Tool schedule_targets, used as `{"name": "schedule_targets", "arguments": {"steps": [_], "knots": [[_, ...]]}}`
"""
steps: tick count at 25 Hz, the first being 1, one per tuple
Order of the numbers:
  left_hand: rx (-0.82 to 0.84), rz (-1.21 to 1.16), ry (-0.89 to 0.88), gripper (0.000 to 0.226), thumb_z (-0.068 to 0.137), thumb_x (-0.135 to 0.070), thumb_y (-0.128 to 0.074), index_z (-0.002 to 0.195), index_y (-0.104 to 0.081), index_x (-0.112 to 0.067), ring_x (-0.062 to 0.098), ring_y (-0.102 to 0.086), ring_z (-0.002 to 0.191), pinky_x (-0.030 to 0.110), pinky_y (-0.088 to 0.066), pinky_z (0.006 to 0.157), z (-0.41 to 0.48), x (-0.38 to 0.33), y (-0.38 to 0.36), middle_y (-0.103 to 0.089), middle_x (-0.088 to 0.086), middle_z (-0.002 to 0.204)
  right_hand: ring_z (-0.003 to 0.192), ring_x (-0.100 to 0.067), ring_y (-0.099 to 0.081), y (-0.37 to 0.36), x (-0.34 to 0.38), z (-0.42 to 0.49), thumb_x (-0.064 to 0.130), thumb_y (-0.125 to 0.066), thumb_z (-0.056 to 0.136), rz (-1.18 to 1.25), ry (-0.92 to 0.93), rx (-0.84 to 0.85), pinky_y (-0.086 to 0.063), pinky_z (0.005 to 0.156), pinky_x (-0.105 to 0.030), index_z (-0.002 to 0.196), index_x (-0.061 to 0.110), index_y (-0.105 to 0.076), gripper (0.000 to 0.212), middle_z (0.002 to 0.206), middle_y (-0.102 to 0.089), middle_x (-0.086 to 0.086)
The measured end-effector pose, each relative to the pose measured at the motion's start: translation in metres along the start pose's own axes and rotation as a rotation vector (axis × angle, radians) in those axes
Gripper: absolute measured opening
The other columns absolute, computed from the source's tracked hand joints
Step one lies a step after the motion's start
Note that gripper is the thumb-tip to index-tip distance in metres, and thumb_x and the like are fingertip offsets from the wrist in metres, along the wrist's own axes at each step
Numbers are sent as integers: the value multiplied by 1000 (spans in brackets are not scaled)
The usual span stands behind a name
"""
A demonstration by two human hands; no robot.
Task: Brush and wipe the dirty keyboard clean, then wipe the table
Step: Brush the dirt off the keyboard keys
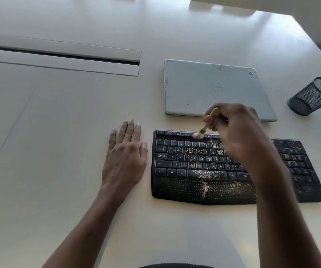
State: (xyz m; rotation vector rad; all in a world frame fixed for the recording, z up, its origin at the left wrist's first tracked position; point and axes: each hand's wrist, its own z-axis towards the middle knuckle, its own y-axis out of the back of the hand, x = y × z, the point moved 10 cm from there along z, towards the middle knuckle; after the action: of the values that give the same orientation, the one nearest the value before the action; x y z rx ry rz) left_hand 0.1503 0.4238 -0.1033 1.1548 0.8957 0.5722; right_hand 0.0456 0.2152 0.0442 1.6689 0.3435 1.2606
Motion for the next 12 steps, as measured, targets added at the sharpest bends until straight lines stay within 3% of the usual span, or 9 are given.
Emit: {"name": "schedule_targets", "arguments": {"steps": [4, 7, 10, 12], "knots": [[-4, -2, -3, 65, 104, -39, -26, 163, -33, -13, 19, -17, 161, 45, -11, 132, 0, -1, 1, -27, 8, 172, 77, 8, -62, -21, 13, 2, 11, -65, 100, 41, 54, 93, -46, 59, -4, 100, 20, -77, 14, 83, -66, 20], [-4, 6, -3, 64, 104, -39, -27, 163, -33, -13, 20, -17, 161, 46, -11, 132, 0, 0, 0, -27, 8, 172, 80, 2, -63, -8, -14, 1, 13, -64, 100, -31, -30, 66, -42, 59, -11, 102, 21, -75, 14, 87, -68, 12], [-10, 11, 0, 63, 105, -38, -28, 162, -33, -12, 20, -18, 161, 46, -12, 132, 1, 0, -1, -27, 8, 171, 73, 6, -58, 15, -34, -4, 9, -62, 101, -78, -107, -23, -38, 53, -6, 103, 15, -75, 15, 89, -70, 4], [-10, 10, 0, 63, 105, -38, -28, 162, -33, -12, 20, -18, 161, 46, -11, 132, 0, 0, -1, -27, 8, 171, 69, 11, -55, 17, -26, -7, 8, -63, 101, -49, -89, -56, -38, 50, 1, 104, 15, -75, 15, 82, -64, 13]]}}
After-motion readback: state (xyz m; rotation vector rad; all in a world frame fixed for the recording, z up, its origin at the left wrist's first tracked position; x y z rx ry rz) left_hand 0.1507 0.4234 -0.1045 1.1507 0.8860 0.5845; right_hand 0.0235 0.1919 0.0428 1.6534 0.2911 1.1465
